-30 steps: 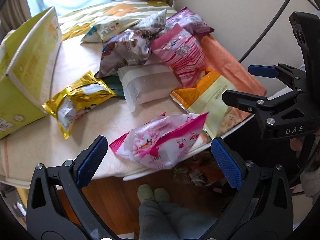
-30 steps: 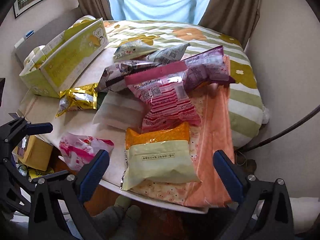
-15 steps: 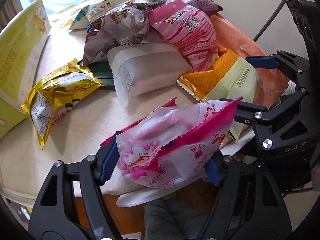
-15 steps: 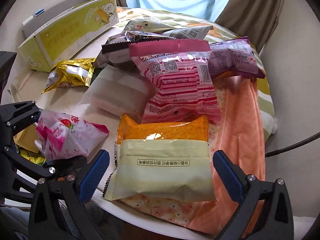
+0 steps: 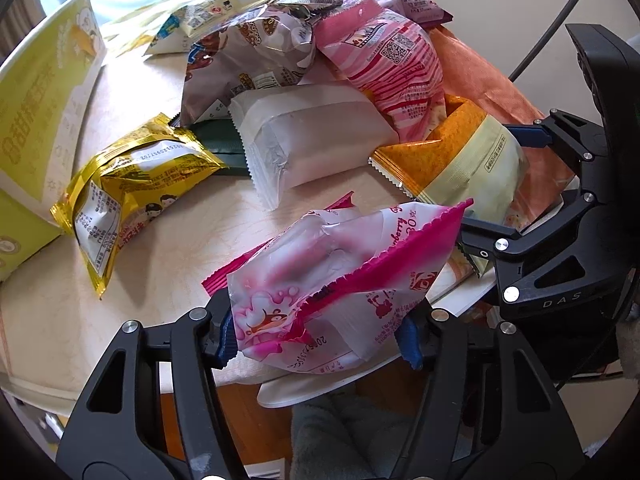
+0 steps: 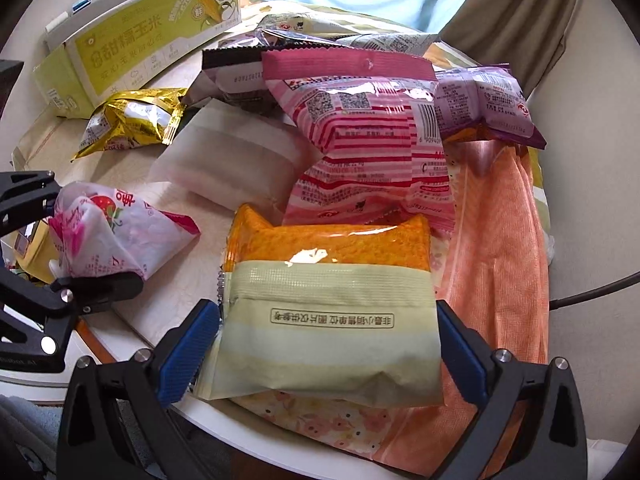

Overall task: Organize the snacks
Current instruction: 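Grasp the pink bag with the left tool while the right tool grasps the orange-cream bag, then carry both bags over the cardboard box and release them inside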

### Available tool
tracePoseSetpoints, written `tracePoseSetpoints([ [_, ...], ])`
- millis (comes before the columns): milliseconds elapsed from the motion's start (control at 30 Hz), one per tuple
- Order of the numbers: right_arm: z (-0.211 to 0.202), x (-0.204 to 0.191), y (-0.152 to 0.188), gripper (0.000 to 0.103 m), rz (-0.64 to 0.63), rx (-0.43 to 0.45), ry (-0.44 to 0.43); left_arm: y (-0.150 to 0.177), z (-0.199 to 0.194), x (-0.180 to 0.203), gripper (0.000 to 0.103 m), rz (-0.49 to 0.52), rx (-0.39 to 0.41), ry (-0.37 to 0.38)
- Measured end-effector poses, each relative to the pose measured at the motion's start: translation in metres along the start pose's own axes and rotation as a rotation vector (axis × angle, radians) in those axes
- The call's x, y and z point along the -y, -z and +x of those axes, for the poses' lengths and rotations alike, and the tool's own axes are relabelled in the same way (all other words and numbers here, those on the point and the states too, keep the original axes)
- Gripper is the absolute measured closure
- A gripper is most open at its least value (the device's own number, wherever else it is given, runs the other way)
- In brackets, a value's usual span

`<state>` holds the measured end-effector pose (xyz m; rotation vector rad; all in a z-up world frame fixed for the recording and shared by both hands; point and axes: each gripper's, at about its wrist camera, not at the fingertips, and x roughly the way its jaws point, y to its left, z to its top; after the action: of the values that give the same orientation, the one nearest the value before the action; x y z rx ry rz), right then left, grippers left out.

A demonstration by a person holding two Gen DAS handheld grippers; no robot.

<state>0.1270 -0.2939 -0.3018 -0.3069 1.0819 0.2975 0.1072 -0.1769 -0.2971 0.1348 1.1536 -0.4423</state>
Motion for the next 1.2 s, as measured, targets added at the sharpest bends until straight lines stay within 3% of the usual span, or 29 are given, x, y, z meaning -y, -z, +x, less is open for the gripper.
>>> tracePoseSetpoints([
  [333,-0.014,-0.004,0.008,0.023,0.017,0.02,0.018,-0.001,-0.009,-0.008,0.046,-0.045,-0.008,0.002],
  [567,-0.04,-0.004,0.001,0.024,0.056,0.061,0.02,-0.004,-0.031,-0.012,0.046,-0.065,0.027,-0.008],
  [733,-0.074,-0.003,-0.011,0.024,0.064,0.104,0.033,-0.01,-0.067,-0.011,0.046,-0.064,0.085,-0.023],
  [967,-0.122,-0.014,-0.047,0.024,0.039,0.184,0.024,-0.027,-0.132,-0.03,0.046,-0.108,0.191,-0.067],
  [1200,-0.146,-0.046,-0.113,0.024,0.005,0.266,-0.001,-0.046,-0.187,-0.083,0.046,-0.172,0.289,-0.121],
])
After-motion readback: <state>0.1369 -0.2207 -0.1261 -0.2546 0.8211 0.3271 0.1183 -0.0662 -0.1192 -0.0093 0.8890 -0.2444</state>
